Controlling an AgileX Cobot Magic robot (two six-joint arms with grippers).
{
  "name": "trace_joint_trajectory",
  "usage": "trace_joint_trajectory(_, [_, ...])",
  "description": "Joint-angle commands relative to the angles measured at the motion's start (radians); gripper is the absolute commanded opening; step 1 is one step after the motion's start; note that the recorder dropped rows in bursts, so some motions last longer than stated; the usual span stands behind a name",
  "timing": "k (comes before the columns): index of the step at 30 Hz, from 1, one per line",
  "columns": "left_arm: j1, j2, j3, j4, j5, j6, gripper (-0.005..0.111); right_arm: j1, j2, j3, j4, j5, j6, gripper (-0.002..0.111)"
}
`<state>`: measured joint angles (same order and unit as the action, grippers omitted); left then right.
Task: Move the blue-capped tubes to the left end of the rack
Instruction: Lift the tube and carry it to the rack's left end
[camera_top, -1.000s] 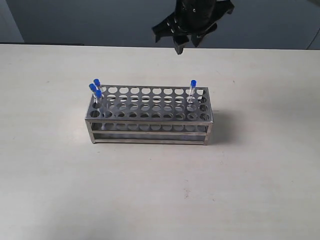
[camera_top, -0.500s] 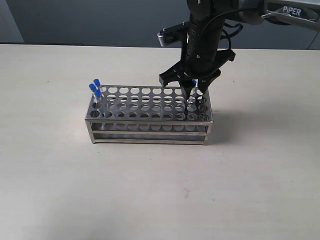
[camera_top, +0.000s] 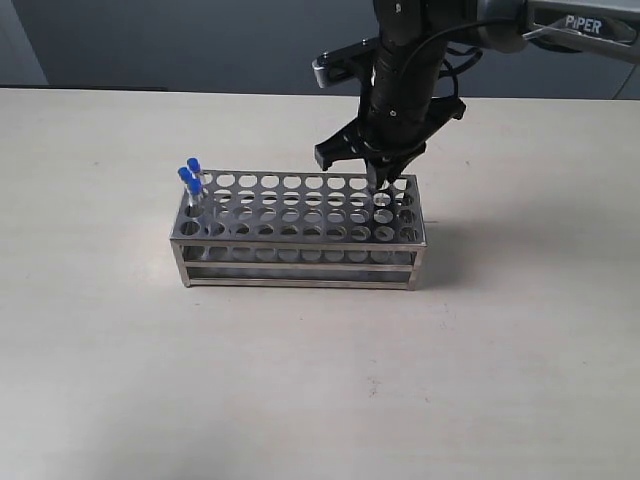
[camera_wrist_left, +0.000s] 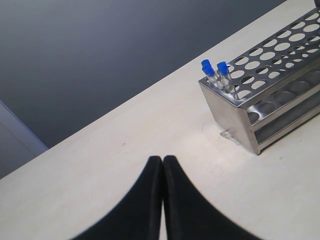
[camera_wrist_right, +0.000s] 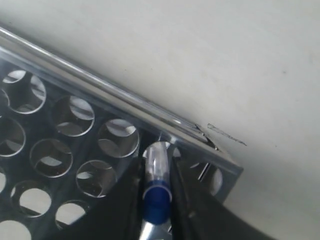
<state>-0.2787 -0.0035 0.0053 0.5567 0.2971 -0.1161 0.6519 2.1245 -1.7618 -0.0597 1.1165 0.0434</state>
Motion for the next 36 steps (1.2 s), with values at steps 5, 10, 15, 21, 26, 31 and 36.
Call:
trace_joint_trajectory(5, [-0.004,0.003,-0.005,-0.002,-0.006,-0.005,0.001,0.028,-0.086,0.003,-0.017,0.049,-0.010,0.001])
trace_joint_trajectory(10, [-0.004,0.003,-0.005,-0.002,-0.006,-0.005,0.001,0.052,-0.154,0.003,-0.019,0.048,-0.014,0.001])
trace_joint_trajectory(15, [-0.004,0.003,-0.005,-0.002,-0.006,-0.005,0.001,0.080,-0.200,0.003,-0.016,0.053,-0.016,0.001])
trace_joint_trajectory(21, [-0.004,0.003,-0.005,-0.002,-0.006,-0.005,0.001,0.135,-0.245,0.003,-0.012,0.045,-0.043,0.001])
trace_joint_trajectory(26, [-0.004,0.003,-0.005,-0.002,-0.006,-0.005,0.001,0.206,-0.235,-0.012,0.089,-0.008,-0.169,0.001])
trace_joint_trajectory(31, [-0.004,0.003,-0.005,-0.002,-0.006,-0.005,0.001,0.258,-0.176,-0.074,0.217,-0.037,-0.262,0.001])
trace_joint_trajectory(36, [-0.004,0.003,-0.005,-0.002,-0.006,-0.005,0.001,0.279,-0.078,-0.187,0.231,0.008,-0.269,0.001])
